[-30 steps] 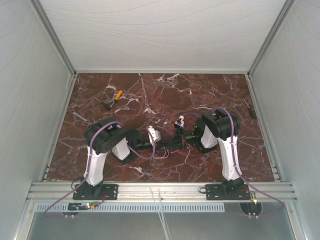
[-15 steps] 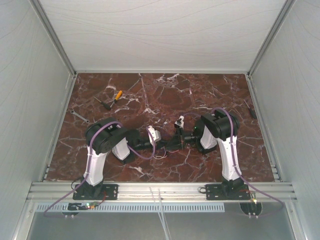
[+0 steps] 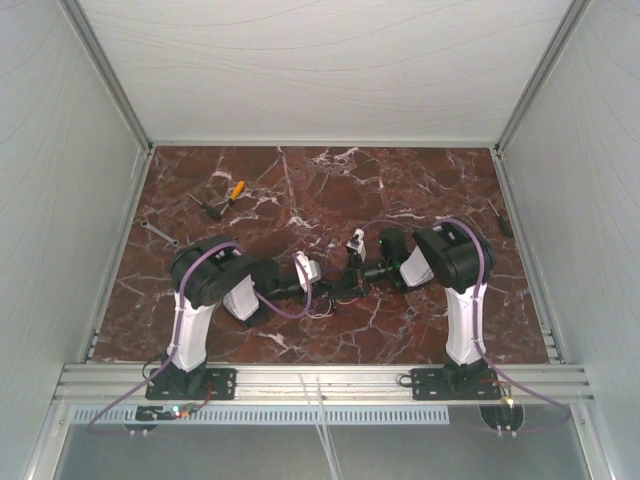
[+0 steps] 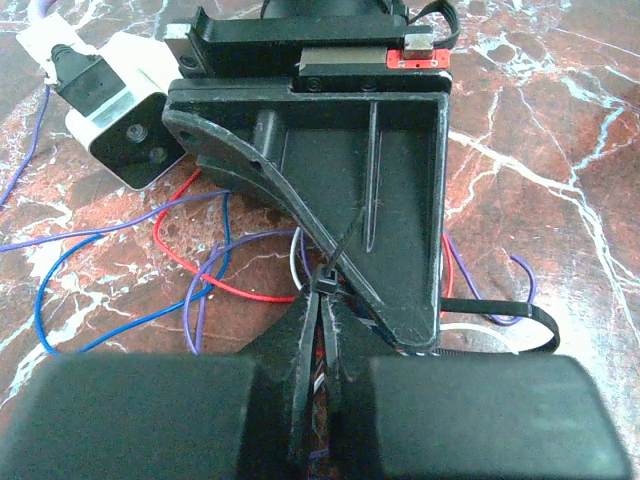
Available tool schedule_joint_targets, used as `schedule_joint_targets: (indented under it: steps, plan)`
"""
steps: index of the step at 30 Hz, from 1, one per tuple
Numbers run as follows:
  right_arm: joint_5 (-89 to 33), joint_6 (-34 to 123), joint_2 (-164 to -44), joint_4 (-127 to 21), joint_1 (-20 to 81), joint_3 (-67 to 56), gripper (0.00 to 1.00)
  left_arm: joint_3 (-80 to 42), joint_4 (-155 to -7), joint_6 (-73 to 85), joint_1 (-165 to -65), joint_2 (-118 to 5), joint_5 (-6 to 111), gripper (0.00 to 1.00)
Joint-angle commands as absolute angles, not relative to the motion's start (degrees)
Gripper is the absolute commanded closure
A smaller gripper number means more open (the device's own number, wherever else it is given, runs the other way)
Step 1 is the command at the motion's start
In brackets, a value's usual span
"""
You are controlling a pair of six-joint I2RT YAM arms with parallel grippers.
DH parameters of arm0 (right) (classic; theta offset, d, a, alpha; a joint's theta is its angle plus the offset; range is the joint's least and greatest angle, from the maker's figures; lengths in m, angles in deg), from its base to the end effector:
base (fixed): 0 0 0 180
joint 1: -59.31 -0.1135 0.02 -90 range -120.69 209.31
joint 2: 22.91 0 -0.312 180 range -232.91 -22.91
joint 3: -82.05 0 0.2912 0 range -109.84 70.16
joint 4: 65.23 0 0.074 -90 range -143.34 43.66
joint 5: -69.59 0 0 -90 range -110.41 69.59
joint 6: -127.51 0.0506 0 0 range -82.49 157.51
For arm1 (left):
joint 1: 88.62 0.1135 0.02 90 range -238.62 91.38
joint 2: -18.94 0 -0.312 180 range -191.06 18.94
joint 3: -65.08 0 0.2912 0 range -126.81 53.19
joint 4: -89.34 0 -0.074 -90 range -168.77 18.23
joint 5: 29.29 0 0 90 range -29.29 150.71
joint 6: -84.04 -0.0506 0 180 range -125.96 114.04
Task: Zip-tie the wires
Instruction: Tie the cable at the center of the board.
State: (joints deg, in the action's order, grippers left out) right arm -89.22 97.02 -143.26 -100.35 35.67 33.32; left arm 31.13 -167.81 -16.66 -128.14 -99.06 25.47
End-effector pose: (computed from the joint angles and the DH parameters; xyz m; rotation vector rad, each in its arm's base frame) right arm 0.2959 0.1810 0.0515 0.0457 -2.3631 -1.8919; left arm 0.2214 -0.2205 0.0855 1.1439 1.3238 -0.8895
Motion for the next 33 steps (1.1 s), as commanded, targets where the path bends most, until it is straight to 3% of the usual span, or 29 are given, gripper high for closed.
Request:
schedule_joint_targets:
  steps: [1, 3, 6, 13, 25, 33]
  plan:
    - [-82.82, 93.29, -145.51, -75.75, 35.4, 31.72, 1.0, 30.69, -183.71, -17.78, -129.0, -97.52, 21.91, 1.0]
    - [-82.16, 89.08, -143.95, -69.67, 35.51, 29.9, 0.99, 30.69, -183.71, -17.73, -129.0, -97.55, 21.98, 1.0]
    - [-79.68, 82.3, -140.19, -60.62, 35.48, 27.55, 0.87, 30.61, -183.71, -17.73, -129.05, -97.62, 21.88, 1.0]
    - [-77.36, 73.59, -133.35, -49.8, 35.52, 25.12, 0.71, 30.61, -183.71, -17.7, -129.04, -97.75, 21.92, 1.0]
    - [-76.57, 66.92, -123.16, -39.84, 35.32, 23.48, 0.55, 30.34, -183.71, -17.49, -129.07, -97.99, 22.29, 1.0]
    - [-72.23, 64.36, -115.64, -31.54, 35.76, 23.04, 0.52, 29.77, -183.71, -16.67, -129.13, -97.89, 22.43, 1.0]
